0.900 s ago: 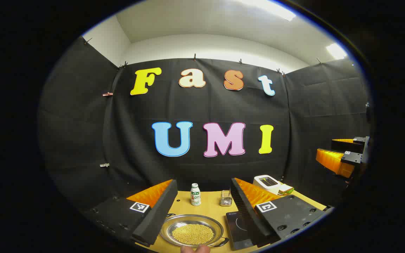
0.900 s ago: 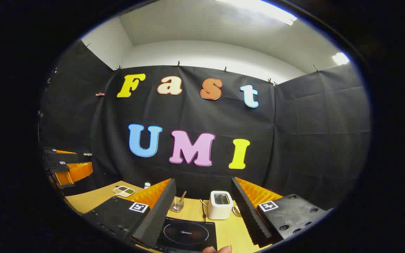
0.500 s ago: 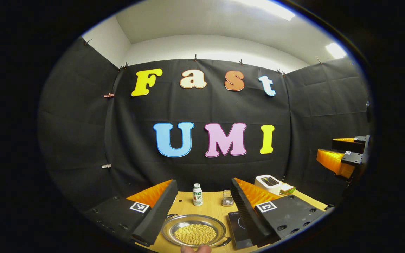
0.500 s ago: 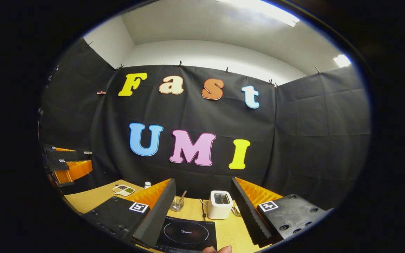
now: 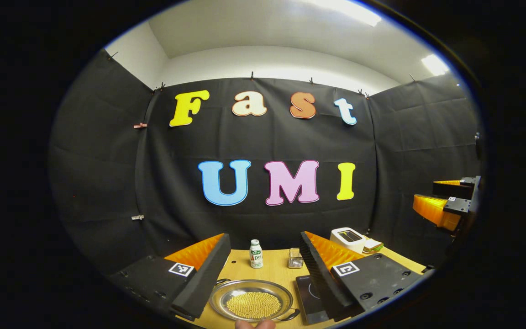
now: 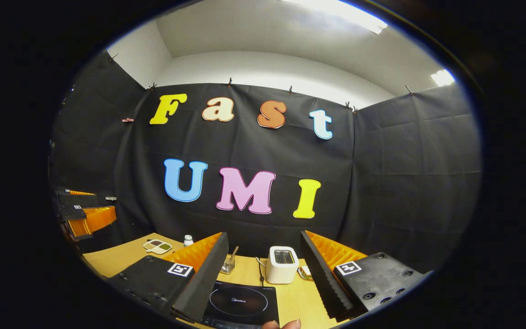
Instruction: First push the handle of the pot to place it horizontally, then grasp the pot with both hands and set it on the induction cooktop.
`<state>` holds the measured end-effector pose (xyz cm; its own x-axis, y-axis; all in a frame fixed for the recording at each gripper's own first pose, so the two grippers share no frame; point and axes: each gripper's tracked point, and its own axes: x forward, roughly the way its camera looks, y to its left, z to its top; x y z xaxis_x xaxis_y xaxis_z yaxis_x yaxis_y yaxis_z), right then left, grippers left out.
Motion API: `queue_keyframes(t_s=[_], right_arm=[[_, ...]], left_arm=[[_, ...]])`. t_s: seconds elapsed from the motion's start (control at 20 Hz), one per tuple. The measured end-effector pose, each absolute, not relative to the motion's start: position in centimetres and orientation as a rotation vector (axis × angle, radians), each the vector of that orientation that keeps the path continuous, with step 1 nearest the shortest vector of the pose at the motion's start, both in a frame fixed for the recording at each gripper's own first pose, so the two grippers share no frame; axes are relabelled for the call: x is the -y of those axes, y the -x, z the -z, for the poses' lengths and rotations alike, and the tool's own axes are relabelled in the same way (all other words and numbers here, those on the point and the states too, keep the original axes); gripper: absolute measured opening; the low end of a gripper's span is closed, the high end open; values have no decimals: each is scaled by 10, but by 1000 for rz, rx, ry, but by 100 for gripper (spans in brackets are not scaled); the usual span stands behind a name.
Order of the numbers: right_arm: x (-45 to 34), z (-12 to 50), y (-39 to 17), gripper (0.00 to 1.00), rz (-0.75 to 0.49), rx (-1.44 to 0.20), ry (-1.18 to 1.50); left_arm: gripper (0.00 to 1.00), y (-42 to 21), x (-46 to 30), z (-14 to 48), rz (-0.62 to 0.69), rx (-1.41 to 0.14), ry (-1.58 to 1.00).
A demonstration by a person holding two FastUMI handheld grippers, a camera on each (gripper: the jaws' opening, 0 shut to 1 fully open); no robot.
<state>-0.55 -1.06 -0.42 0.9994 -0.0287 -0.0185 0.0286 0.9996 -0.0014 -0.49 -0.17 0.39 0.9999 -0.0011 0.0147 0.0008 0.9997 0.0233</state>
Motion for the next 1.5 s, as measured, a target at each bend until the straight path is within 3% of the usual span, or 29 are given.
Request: queue_keyframes(t_s=[0.35,0.6,0.7,1.1,1.5], right_arm=[[13,3,6,97,32,-12,8],[15,1,4,98,35,-11,20],[16,0,3,98,39,-9,17],[15,6,3,98,52,-15,29],[28,8,1,97,100,1,66]], left_arm=[[95,5,7,-6,31,22,-28],[14,11,13,-16,85,52,-33],[7,15,20,-10,140,33,-37],[5,15,18,46,199,-177,3],[5,25,13,154,297,-556,3]])
